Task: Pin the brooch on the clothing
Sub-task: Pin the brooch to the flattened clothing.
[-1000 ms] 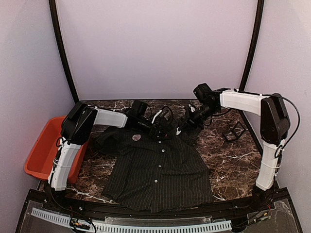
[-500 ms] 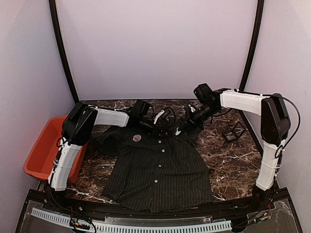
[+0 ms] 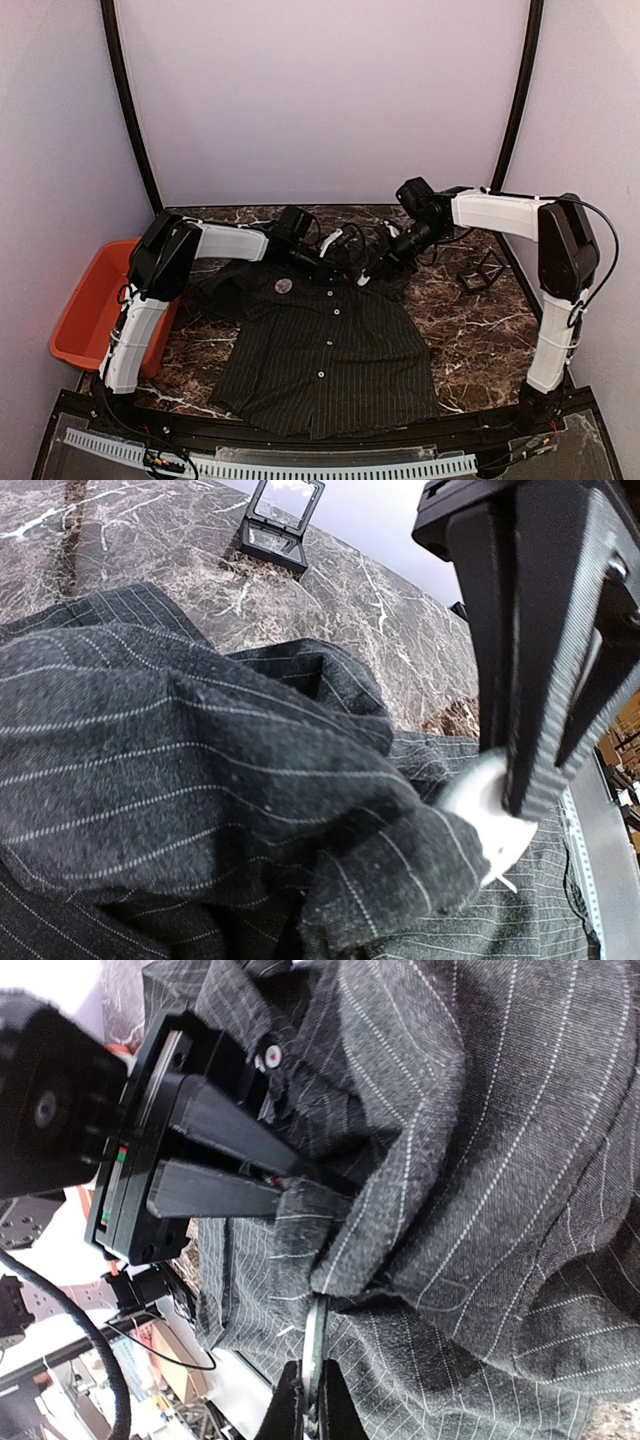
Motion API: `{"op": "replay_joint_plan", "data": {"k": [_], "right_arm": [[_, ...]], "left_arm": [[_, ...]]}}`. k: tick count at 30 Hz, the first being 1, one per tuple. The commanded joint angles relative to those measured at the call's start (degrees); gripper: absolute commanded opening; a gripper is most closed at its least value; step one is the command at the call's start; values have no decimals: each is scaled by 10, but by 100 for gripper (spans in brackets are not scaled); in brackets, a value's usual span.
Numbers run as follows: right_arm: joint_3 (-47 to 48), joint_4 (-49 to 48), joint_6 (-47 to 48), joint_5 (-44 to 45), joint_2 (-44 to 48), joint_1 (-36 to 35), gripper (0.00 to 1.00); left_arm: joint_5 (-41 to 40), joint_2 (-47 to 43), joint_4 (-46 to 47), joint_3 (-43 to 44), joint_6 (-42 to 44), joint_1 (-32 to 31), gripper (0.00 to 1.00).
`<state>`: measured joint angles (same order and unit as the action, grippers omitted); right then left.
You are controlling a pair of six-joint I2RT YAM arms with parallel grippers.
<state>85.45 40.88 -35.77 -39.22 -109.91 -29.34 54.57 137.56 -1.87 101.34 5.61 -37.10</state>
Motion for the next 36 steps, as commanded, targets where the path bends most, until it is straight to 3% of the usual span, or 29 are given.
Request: {"op": "replay_joint_plan", "data": {"k": [1, 7, 9, 11, 15, 21, 26, 36], "right_arm": [[8, 8, 27, -42, 21, -22, 0], [7, 15, 42, -40, 18, -27, 0], [7, 18, 45, -33, 19, -25, 0], [5, 19, 47, -29, 20, -22, 0], [-2, 20, 52, -26, 24, -19, 0], [-12, 20, 62, -27, 25, -17, 0], [-14, 19, 70, -36, 27, -18, 0], [-12, 25, 86, -53, 37, -19, 0]], "left_arm": [[-18, -5, -34, 19, 8, 5, 1], [-8, -5, -60, 29, 20, 6, 4], [18, -6, -69, 31, 27, 7, 22], [39, -10, -79, 28, 39, 8, 50], [77, -20, -106, 22, 72, 13, 67], [121, -25, -179, 47, 137, 26, 80], [107, -25, -247, 80, 203, 27, 89], [127, -18, -188, 97, 192, 20, 94]]}}
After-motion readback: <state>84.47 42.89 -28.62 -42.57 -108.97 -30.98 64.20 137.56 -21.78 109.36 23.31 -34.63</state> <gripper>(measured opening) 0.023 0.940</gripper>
